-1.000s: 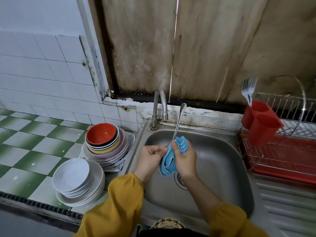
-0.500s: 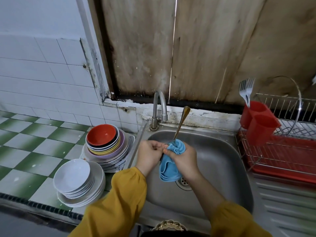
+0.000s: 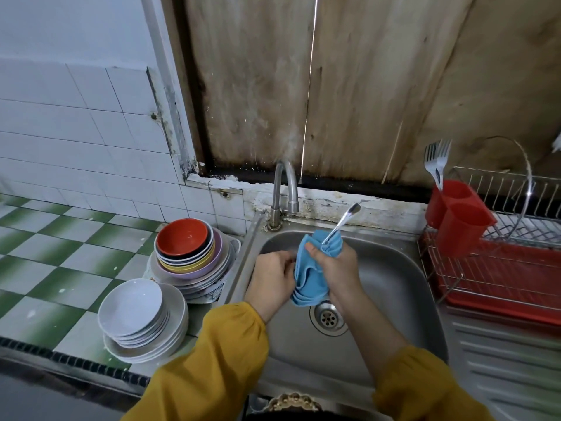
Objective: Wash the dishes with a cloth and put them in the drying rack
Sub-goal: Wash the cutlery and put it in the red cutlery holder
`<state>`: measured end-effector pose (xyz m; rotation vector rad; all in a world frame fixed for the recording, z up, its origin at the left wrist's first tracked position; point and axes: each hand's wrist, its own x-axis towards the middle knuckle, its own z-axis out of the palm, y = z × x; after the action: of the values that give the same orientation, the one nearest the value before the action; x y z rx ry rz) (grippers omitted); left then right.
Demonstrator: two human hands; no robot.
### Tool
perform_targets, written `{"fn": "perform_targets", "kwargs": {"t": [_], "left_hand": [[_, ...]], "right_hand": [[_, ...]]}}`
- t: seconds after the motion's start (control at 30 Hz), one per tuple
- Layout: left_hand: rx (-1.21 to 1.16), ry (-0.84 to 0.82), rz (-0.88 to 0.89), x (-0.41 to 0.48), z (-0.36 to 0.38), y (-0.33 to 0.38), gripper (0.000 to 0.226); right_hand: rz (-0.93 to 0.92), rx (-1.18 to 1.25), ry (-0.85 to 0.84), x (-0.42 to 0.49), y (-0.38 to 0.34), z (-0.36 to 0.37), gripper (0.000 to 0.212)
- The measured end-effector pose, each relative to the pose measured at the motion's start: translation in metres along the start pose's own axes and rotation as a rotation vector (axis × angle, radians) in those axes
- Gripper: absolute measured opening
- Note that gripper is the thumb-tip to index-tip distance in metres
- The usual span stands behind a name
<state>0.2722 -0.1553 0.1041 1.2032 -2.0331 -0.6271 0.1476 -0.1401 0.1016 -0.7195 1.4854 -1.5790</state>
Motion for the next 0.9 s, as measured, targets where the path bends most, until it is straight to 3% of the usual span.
{"fn": "perform_targets", "kwargs": {"t": [0.17,0.37,0.7,0.9], "left_hand": [[0.070,0.006,-0.015,-0.003,-0.009,-0.003,0.018],[0.083,0.051,0.023,0.003,-0.017,-0.003,0.016],[0.029,0.047,0.118,-0.003,-0.030,-0.014,0.029],[0.023,0.126,0.161,-0.001,-0.023,-0.005,0.023]], "right_hand": [[0.024,0.237,0.208,0.019,-0.030,-0.013,0.012],[0.046,0.025,-0.010,0.001,-0.021,-0.002,0.018],[-0.050,0.200,0.215,0.014,-0.050,-0.022,0.015],[0.039,0.109,0.031,-0.014,-0.022,0.001,0.015]]}}
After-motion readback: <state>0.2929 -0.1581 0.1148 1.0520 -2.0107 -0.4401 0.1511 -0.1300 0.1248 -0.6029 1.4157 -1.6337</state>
